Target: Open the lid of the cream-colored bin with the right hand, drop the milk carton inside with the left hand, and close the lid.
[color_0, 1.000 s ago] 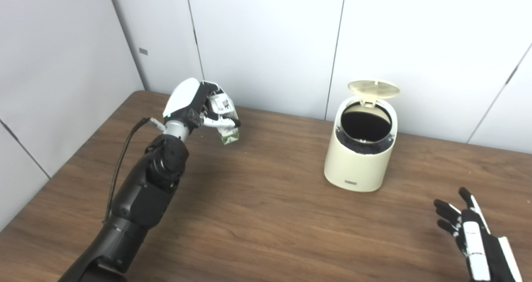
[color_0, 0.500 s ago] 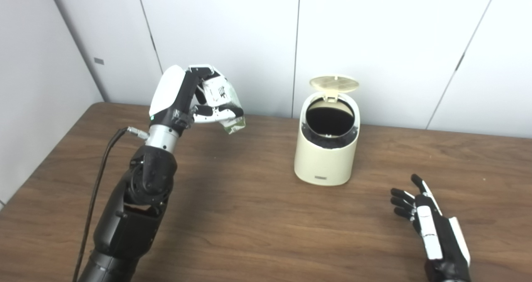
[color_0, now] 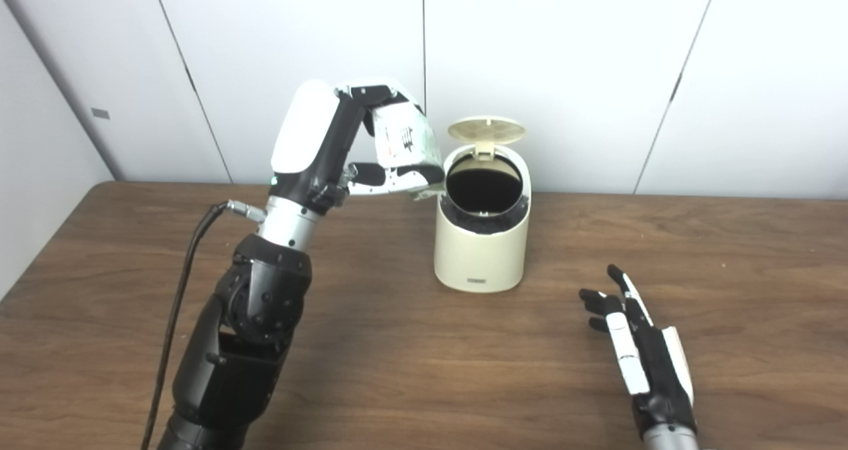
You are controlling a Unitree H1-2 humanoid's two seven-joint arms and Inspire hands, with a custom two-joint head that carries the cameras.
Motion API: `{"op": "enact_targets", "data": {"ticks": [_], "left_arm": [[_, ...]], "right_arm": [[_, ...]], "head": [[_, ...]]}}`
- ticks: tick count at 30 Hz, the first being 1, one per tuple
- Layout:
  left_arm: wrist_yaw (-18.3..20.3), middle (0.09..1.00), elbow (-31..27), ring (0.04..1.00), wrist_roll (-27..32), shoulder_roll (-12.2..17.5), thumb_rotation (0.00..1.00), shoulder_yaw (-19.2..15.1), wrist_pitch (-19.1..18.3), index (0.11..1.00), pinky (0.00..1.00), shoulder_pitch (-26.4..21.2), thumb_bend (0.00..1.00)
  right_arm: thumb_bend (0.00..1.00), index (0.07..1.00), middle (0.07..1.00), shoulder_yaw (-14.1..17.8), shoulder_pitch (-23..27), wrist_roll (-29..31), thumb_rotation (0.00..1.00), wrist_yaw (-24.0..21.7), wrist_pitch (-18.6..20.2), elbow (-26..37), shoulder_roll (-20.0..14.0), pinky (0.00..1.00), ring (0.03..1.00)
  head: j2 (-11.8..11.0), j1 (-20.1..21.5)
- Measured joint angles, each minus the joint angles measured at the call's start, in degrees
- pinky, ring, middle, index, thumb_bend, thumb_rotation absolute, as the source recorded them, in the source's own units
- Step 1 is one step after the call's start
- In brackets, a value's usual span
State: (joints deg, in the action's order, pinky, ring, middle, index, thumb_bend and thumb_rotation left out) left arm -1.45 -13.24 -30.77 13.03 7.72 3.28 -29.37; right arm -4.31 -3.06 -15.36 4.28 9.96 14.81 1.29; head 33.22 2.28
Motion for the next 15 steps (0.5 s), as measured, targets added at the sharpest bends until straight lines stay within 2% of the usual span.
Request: {"op": "enact_targets", "data": {"ticks": [2, 5, 12, 15], "left_arm": [[-0.66, 0.517, 1.63, 0.453, -0.16, -1.68, 0.00, 0.13, 2.20, 0.472, 0.42, -0.58, 0.48], [-0.80, 0.513, 3.34, 0.447, -0.73, -3.21, 0.00, 0.34, 3.61, 0.476, 0.43, -1.05, 0.48], [-1.80, 0.520, 5.06, 0.441, -2.25, -5.39, 0.00, 0.46, 6.64, 0.476, 0.43, -1.39, 0.48], [-3.57, 0.519, 6.79, 0.442, -2.78, -5.76, 0.00, 0.43, 9.77, 0.476, 0.42, -1.80, 0.48]], "right_arm": [[0.36, 0.929, 0.789, -0.26, 0.02, -0.55, 1.00, 0.00, 0.83, 0.50, -0.03, 0.77, 0.810], [0.37, 0.932, 0.794, -0.88, 0.08, -1.27, 1.00, 0.00, 1.37, 0.78, 0.02, 0.76, 0.811], [0.36, 0.940, 0.796, -1.72, 0.09, -1.83, 1.00, 0.00, 3.03, 1.63, 0.21, 0.77, 0.810], [0.37, 0.938, 0.795, -1.88, 0.08, -1.82, 1.00, 0.01, 3.05, 1.63, 0.32, 0.76, 0.808]], "head": [[0.09, 0.09], [0.26, 0.35], [0.35, 0.62], [0.35, 0.70]]}}
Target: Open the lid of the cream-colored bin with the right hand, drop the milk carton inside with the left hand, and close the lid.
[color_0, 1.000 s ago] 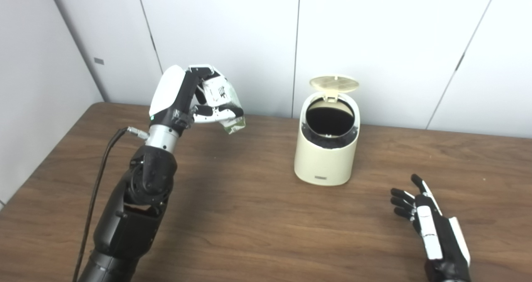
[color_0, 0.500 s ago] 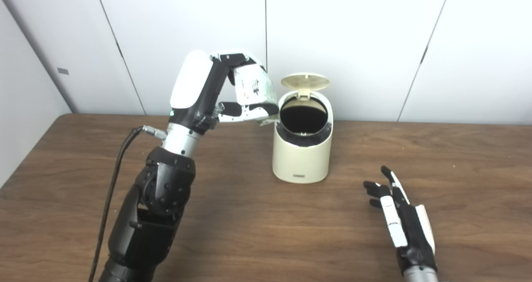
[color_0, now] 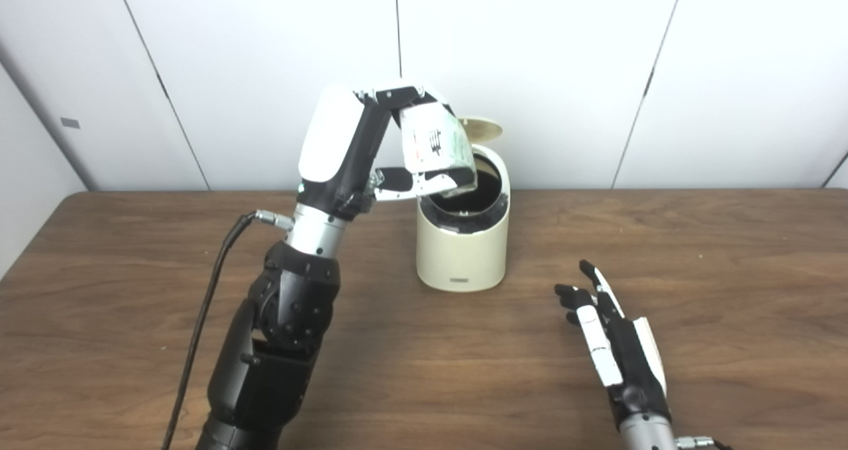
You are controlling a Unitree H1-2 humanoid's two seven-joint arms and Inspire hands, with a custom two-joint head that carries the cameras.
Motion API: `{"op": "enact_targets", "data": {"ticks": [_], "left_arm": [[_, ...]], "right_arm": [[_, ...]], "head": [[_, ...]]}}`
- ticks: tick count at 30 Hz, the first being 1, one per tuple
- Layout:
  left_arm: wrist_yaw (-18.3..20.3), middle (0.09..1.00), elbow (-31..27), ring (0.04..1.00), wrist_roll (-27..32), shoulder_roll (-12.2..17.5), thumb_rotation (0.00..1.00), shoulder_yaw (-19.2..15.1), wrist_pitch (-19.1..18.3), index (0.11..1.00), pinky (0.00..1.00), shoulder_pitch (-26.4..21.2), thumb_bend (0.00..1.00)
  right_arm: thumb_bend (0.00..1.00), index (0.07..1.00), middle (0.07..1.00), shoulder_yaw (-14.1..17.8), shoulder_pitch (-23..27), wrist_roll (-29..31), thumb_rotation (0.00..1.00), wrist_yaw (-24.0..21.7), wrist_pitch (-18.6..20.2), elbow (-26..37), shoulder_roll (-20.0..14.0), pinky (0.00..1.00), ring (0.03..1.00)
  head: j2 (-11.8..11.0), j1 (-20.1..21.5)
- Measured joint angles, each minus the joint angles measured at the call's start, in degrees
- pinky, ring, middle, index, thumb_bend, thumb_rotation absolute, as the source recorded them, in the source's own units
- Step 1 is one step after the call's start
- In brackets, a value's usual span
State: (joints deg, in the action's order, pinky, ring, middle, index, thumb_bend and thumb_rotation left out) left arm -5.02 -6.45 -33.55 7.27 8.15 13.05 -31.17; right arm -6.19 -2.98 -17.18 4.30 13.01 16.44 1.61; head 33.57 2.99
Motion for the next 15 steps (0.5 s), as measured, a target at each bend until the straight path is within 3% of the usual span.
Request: {"op": "enact_targets", "data": {"ticks": [4, 9, 12, 15], "left_arm": [[-4.07, 0.516, 5.80, 0.438, -1.56, 0.03, 0.00, 0.06, 6.27, 0.478, 0.43, -0.52, 0.48], [-6.83, 0.520, 10.83, 0.427, -4.37, 0.08, 0.00, 0.63, 10.49, 0.485, 0.40, -1.08, 0.48], [-11.29, 0.513, 12.89, 0.433, -5.50, 0.90, 0.00, 2.92, 11.61, 0.472, 0.36, -2.12, 0.48], [-16.06, 0.508, 15.49, 0.445, -5.98, 3.24, 0.00, 7.40, 12.82, 0.465, 0.36, -3.56, 0.48]], "right_arm": [[0.37, 0.939, 0.797, -0.18, 0.00, 0.00, 1.00, 0.04, 0.02, 0.00, 0.37, 0.77, 0.809], [0.37, 0.940, 0.793, -0.21, 0.00, 0.01, 1.00, 0.04, 0.01, 0.00, 0.57, 0.78, 0.808], [0.38, 0.939, 0.794, -0.22, -0.02, 0.04, 1.00, 0.02, 0.03, 0.00, 0.59, 0.78, 0.811], [0.38, 0.939, 0.797, -0.23, -0.02, 0.00, 1.00, 0.02, 0.06, 0.03, 0.60, 0.77, 0.809]], "head": [[0.17, -0.09], [0.09, 0.00], [0.17, 0.09], [0.18, 0.09]]}}
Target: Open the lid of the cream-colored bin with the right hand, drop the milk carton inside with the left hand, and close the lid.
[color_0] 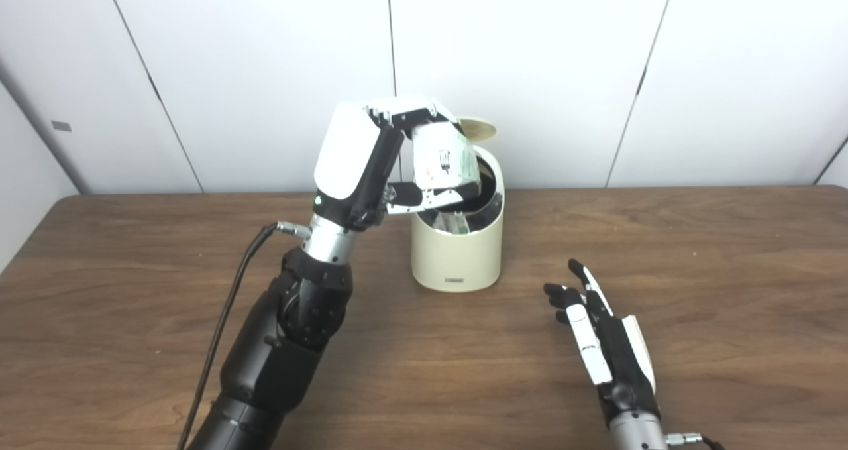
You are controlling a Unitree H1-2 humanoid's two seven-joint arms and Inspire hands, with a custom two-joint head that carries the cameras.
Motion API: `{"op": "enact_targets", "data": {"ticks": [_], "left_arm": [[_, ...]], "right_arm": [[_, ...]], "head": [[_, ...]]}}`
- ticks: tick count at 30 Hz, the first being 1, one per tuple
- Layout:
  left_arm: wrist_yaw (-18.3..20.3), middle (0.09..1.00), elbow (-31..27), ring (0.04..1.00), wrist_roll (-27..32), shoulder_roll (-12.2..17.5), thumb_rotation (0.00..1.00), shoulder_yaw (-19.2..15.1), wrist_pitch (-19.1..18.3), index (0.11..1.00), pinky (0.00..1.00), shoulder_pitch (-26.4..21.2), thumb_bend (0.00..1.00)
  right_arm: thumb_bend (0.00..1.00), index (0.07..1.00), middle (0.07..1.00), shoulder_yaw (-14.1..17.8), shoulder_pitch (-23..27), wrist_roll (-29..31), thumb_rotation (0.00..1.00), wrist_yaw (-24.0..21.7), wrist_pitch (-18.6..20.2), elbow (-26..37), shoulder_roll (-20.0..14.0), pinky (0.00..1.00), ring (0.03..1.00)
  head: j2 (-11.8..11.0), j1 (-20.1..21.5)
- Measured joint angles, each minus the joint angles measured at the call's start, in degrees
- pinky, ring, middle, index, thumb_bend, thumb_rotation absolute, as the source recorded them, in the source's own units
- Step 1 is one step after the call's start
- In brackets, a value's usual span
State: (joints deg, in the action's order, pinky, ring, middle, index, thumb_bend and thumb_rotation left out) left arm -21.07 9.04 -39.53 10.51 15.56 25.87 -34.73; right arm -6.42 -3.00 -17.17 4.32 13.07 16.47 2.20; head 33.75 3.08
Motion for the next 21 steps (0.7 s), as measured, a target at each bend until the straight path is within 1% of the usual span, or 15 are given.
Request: {"op": "enact_targets", "data": {"ticks": [1, 6, 8, 11, 13, 16, 21], "left_arm": [[-1.19, 0.505, 1.14, 0.445, -0.30, 0.47, 0.00, 1.02, 0.13, 0.462, 0.36, -0.44, 0.48], [-5.10, 0.514, 4.07, 0.465, -1.44, 1.43, 0.00, 3.47, 0.10, 0.469, 0.38, -0.59, 0.48], [-6.33, 0.506, 5.30, 0.457, -2.06, 1.61, 0.00, 4.39, 0.10, 0.459, 0.37, -0.74, 0.48], [-9.54, 0.508, 7.91, 0.455, -2.73, 2.06, 0.00, 6.19, 0.22, 0.457, 0.36, -1.58, 0.48], [-11.05, 0.510, 9.89, 0.456, -2.85, 2.35, 0.00, 6.68, 0.19, 0.456, 0.36, -2.56, 0.48], [-12.90, 0.509, 11.97, 0.458, -2.83, 3.06, 0.00, 7.41, 0.19, 0.455, 0.36, -3.84, 0.48], [-15.46, 0.507, 14.15, 0.456, -2.78, 3.50, 0.00, 9.00, 0.19, 0.453, 0.36, -4.63, 0.48]], "right_arm": [[0.38, 0.939, 0.798, -0.01, 0.00, 0.00, 1.00, 0.00, 0.07, 0.06, -0.01, 0.77, 0.809], [0.39, 0.938, 0.799, -0.28, -0.38, -0.06, 1.00, -0.07, 0.90, 1.03, 0.00, 0.78, 0.814], [0.38, 0.937, 0.798, -0.27, -0.38, -0.05, 1.00, -0.07, 0.96, 1.02, -0.01, 0.78, 0.813], [0.39, 0.935, 0.799, -0.28, -0.39, -0.06, 1.00, -0.07, 1.04, 1.06, -0.03, 0.77, 0.813], [0.39, 0.929, 0.795, -0.26, -0.40, -0.06, 1.00, -0.05, 1.08, 1.16, -0.02, 0.77, 0.812], [0.40, 0.938, 0.797, -0.12, -0.38, -0.05, 1.00, -0.05, 1.08, 1.19, -0.03, 0.79, 0.823], [0.41, 0.936, 0.794, 0.04, -0.40, 0.00, 1.00, -0.18, 1.09, 1.25, -0.16, 0.78, 0.822]], "head": [[0.17, 0.00], [0.18, -0.35], [0.18, -0.35], [0.18, -0.35], [0.35, -0.53], [0.35, -0.70], [0.26, -0.70]]}}
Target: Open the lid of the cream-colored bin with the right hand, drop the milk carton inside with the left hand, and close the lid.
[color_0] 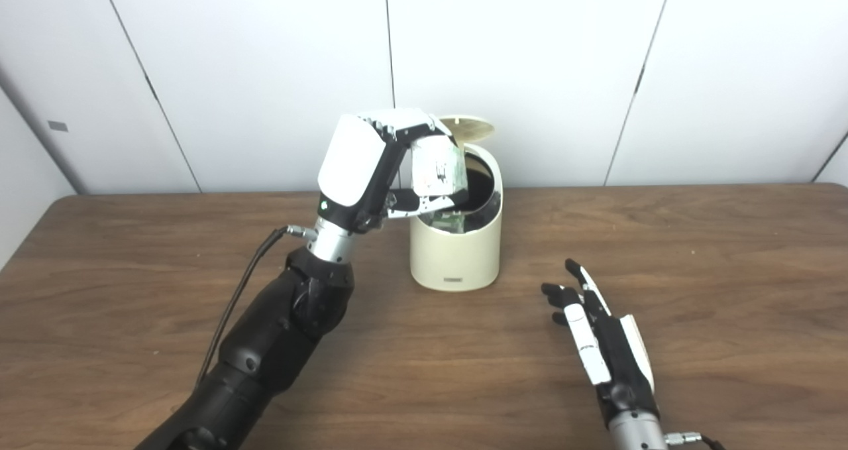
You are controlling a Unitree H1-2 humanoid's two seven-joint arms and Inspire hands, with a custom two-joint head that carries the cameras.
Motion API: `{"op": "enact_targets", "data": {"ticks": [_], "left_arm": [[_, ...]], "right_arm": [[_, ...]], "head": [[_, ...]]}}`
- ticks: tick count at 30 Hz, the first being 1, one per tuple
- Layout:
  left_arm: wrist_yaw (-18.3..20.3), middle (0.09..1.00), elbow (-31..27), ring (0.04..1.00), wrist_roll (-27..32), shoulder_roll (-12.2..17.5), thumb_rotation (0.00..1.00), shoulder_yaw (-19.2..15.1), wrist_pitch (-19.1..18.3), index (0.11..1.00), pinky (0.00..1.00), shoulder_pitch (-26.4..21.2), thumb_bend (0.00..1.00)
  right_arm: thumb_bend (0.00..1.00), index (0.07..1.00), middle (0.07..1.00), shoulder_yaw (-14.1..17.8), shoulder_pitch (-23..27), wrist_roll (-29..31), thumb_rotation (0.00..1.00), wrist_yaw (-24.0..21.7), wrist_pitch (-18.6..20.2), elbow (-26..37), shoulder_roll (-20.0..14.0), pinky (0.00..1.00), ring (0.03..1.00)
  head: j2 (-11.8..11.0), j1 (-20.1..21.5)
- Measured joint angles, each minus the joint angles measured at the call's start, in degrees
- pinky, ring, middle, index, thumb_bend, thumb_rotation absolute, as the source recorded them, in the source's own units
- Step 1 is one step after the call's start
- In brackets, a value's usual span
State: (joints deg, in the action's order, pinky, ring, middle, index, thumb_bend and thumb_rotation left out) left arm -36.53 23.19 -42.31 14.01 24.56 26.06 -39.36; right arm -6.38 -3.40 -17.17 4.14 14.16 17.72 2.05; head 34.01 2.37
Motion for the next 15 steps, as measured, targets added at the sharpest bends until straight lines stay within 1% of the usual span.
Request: {"op": "enact_targets", "data": {"ticks": [4, 7, 11, 15], "left_arm": [[-2.33, 0.511, 2.79, 0.457, -0.02, 0.03, 0.00, 1.28, 0.01, 0.453, 0.36, -0.32, 0.48], [-4.06, 0.512, 4.53, 0.456, -0.01, 0.10, 0.00, 2.19, 0.01, 0.455, 0.36, -1.14, 0.48], [-5.15, 0.509, 5.05, 0.456, 0.29, 0.50, 0.00, 2.97, 0.00, 0.457, 0.36, -2.11, 0.48], [-5.19, 0.501, 5.05, 0.458, 0.92, 0.87, 0.00, 3.94, 0.00, 0.455, 0.36, -2.18, 0.48]], "right_arm": [[0.41, 0.925, 0.791, -0.02, -0.14, 0.00, 1.00, -0.12, -0.01, 0.16, -0.19, 0.77, 0.810], [0.41, 0.925, 0.790, 0.04, -0.18, 0.00, 1.00, -0.06, -0.02, 0.21, -0.21, 0.77, 0.817], [0.40, 0.931, 0.788, 0.07, -0.26, 0.13, 1.00, -0.08, -0.02, 0.25, -0.20, 0.80, 0.822], [0.39, 0.939, 0.786, 0.06, -0.30, 0.15, 1.00, -0.08, -0.02, 0.29, -0.20, 0.81, 0.815]], "head": [[0.00, -0.18], [0.00, -0.18], [0.17, -0.18], [0.35, -0.09]]}}
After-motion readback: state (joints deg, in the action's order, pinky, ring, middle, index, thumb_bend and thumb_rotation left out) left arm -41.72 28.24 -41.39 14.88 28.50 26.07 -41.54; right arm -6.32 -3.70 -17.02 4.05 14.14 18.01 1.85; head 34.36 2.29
